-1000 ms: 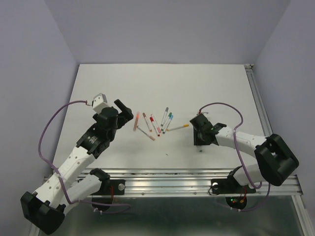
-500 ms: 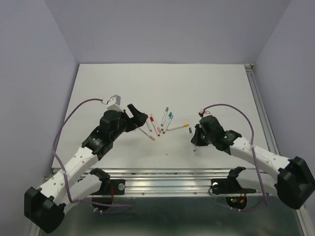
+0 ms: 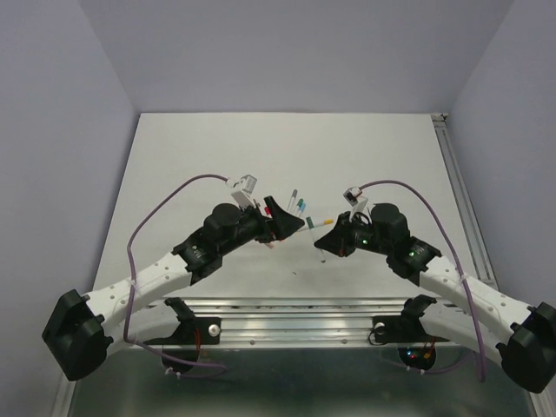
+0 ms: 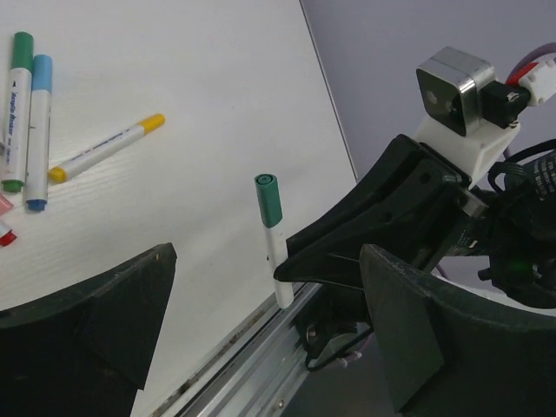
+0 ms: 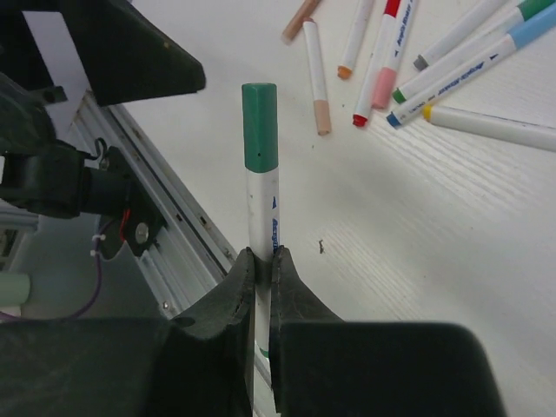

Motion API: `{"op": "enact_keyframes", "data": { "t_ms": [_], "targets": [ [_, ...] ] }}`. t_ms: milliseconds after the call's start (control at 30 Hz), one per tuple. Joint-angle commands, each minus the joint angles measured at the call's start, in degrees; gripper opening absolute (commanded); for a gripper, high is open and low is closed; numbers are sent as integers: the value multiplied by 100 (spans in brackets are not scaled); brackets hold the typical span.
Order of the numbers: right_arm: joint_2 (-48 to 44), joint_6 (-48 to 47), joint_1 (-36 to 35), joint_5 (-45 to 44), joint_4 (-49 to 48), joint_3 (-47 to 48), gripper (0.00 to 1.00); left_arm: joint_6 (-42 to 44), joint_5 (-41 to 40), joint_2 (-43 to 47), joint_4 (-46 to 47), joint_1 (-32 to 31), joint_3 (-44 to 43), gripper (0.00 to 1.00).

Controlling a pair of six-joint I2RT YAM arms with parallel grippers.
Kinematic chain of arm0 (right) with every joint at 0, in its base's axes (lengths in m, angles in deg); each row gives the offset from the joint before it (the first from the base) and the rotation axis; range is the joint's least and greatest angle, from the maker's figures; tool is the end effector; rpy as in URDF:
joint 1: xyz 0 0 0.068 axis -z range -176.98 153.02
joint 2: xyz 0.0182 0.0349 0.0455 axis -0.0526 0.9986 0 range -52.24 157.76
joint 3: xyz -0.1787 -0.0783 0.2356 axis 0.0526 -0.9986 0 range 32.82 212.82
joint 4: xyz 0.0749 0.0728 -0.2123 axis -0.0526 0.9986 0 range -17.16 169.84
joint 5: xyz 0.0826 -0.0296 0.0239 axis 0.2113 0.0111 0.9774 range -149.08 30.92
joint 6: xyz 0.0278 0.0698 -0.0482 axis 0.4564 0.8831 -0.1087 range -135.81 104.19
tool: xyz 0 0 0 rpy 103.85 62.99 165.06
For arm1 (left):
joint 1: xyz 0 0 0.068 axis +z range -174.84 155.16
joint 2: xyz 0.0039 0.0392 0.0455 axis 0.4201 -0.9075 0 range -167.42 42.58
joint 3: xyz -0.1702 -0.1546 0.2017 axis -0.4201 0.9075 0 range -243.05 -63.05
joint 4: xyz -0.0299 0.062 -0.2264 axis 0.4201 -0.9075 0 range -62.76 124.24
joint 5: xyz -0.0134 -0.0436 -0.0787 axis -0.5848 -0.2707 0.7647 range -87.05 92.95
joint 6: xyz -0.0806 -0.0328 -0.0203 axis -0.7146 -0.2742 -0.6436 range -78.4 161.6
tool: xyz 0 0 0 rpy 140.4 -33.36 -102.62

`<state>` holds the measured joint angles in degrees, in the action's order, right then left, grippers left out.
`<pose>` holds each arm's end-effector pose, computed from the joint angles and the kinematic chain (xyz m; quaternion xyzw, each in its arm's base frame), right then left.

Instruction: Open the pen caps

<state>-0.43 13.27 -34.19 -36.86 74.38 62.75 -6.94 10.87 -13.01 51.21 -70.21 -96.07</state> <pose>0.1381 0.1425 0.2634 -0.1636 0.8107 0.4294 0.3629 0.1527 -0.1703 0.3161 0.0260 0.7401 -0.5246 0.4200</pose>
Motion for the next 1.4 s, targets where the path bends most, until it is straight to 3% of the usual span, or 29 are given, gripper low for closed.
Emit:
{"op": "enact_keyframes", "data": {
  "t_ms": [0,400,567,700,833,1000,1067,1200,1300,1367],
  "targets": [
    [48,98,-32,625,-822,30,1,-86,-273,-223,535,-244,-284,98],
    [163,212,-41,1135,-998,48,1,2,-748,-901,570,-693,-724,81],
    [189,265,-32,1285,-1103,39,1,-33,-977,-1006,579,-728,-742,58],
    [198,291,-41,1312,-1112,21,1,-51,-1003,-1006,667,-746,-706,48],
    [215,335,-40,1198,-1130,12,1,-42,-959,-1059,720,-772,-689,27],
    [294,432,-41,1004,-1156,127,1,2,-871,-1138,720,-790,-689,19],
    [329,546,-41,960,-1279,171,1,-16,-863,-1147,737,-798,-697,2],
    [417,757,-41,942,-1525,232,3,19,-854,-1208,764,-851,-733,0],
    [505,897,-41,942,-1657,241,12,19,-976,-1182,860,-904,-698,0],
    [540,933,-41,977,-1640,285,34,2,-1090,-1147,939,-930,-654,0]
  ]
}}
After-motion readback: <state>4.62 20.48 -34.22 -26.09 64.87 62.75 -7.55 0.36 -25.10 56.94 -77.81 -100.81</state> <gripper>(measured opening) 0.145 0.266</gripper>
